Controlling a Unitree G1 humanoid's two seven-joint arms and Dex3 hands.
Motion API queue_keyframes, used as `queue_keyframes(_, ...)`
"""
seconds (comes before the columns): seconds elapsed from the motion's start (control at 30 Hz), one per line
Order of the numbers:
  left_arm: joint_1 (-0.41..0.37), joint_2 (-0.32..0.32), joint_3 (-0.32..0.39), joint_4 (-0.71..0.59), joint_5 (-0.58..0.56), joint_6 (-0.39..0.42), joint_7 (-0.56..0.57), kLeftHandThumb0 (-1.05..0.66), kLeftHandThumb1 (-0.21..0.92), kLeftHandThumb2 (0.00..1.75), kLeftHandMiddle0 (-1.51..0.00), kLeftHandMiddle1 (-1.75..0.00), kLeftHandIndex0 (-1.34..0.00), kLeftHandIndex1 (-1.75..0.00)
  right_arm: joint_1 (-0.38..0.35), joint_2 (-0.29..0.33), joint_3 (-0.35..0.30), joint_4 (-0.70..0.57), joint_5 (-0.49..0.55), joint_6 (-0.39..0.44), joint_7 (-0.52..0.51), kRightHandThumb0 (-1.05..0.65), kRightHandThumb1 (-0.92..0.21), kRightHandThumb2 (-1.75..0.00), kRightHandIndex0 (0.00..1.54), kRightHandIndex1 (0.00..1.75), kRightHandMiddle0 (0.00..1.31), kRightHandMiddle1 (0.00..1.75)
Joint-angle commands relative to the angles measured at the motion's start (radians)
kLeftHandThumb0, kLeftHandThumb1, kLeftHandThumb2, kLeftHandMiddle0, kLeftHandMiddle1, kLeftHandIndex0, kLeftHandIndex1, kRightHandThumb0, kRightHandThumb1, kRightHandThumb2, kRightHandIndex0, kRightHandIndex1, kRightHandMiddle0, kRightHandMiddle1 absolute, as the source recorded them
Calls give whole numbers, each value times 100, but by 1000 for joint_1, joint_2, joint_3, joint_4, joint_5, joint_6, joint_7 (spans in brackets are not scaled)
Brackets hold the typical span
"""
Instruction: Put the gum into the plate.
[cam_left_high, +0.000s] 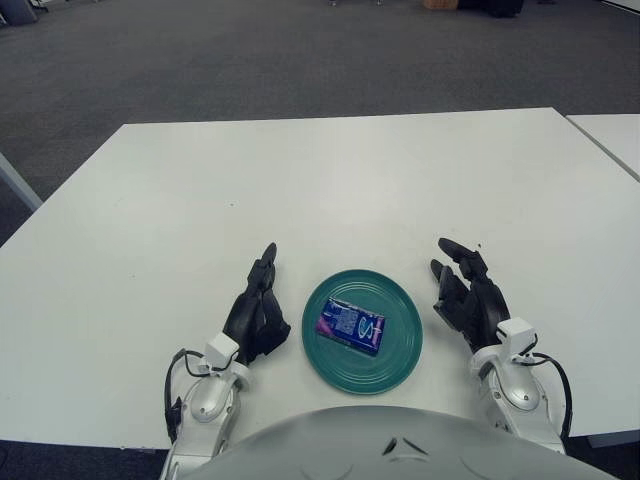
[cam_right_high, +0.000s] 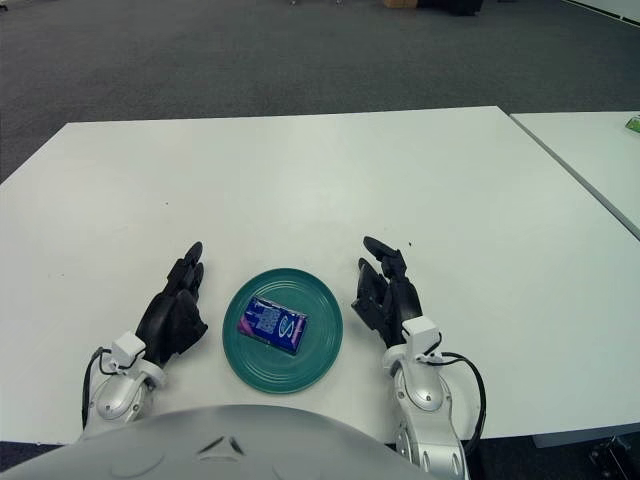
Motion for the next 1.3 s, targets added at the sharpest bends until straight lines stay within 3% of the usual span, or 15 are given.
queue_keyframes(0.0, 26, -46, -14, 37, -22, 43, 37, -105, 92, 123, -10, -3, 0, -29, 71, -25, 1, 6, -2, -12, 12, -74, -92, -93, 39, 1, 0, 70)
queue_keyframes(0.23, 50, -90, -31, -12, -24, 91, 92, -105, 92, 121, -9, -1, 0, -28, 74, -24, 13, 9, -14, -8, 22, -75, -92, -94, 34, 0, 0, 64)
queue_keyframes(0.43, 55, -115, -29, -14, -42, 84, 110, -105, 92, 119, -5, 0, 0, -20, 75, -8, 17, 23, -15, -23, 9, -78, -92, -95, 21, 0, 0, 46)
queue_keyframes(0.87, 49, -124, -30, -8, -67, 51, 110, -105, 92, 110, 0, 0, 0, -7, 77, 5, 21, 47, 7, -56, -1, -85, -92, -95, 12, 0, 0, 23)
queue_keyframes(1.27, 39, -105, -38, -3, -100, 27, 78, -105, 92, 100, 0, 0, 0, 0, 74, -27, 49, 46, -21, -61, 26, -92, -92, -101, 0, 0, 0, 1)
